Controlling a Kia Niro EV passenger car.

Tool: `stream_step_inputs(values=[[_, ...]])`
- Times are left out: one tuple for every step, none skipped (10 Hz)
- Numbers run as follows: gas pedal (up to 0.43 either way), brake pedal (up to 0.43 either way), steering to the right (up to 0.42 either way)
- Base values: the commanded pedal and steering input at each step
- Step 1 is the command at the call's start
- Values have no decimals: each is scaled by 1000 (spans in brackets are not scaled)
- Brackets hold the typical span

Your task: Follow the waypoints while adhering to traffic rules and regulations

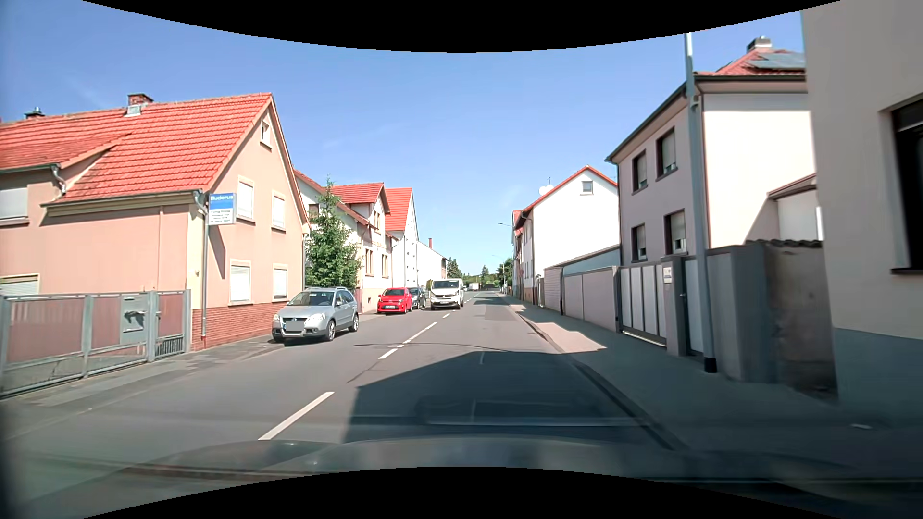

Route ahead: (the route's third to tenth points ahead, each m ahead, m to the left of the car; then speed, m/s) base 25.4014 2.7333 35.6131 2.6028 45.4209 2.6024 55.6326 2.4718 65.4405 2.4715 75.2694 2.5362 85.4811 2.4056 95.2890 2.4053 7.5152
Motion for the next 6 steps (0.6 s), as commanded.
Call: stream_step_inputs(values=[[0, 0, -6], [8, 0, -6], [8, 0, -7], [8, 0, -6], [20, 0, -8], [20, 0, -10]])
